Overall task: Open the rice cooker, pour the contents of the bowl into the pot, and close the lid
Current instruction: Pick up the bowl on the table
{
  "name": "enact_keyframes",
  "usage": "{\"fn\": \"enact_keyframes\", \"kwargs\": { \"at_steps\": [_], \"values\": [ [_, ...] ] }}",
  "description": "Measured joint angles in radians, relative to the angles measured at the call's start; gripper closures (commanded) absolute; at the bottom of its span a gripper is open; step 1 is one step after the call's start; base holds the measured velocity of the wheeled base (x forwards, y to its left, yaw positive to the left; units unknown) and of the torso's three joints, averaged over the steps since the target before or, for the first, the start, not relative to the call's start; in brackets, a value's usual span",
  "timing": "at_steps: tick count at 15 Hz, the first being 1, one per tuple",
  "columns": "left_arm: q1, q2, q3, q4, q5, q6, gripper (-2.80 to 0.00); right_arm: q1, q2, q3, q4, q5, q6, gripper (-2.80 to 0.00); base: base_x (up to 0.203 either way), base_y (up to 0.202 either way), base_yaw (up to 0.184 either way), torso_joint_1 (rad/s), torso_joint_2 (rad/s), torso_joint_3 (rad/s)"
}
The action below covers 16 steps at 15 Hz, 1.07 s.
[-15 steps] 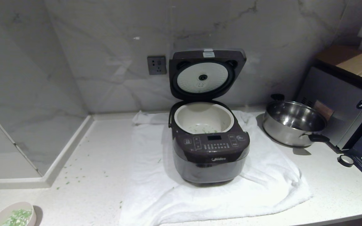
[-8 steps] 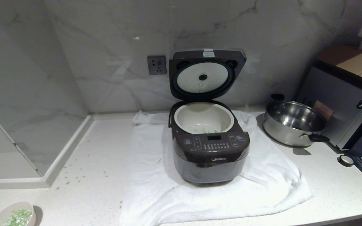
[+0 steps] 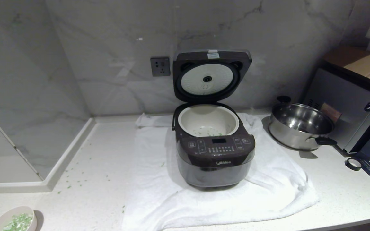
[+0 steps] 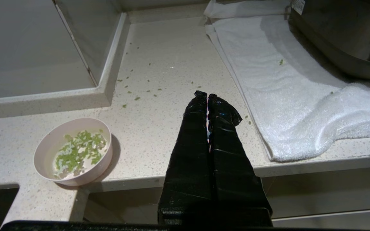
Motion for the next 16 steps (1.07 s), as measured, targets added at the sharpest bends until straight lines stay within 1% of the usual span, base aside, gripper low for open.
{"fn": "enact_keyframes", "kwargs": {
  "at_steps": [12,16],
  "values": [
    [0.000,0.000,0.000,0.000,0.000,-0.001,0.00,0.000,0.000,0.000,0.000,0.000,0.000,0.00,0.000,0.000,0.000,0.000,0.00,0.000],
    [0.000,0.000,0.000,0.000,0.000,-0.001,0.00,0.000,0.000,0.000,0.000,0.000,0.000,0.00,-0.003,-0.005,0.105,0.001,0.00,0.001]
  ]
}}
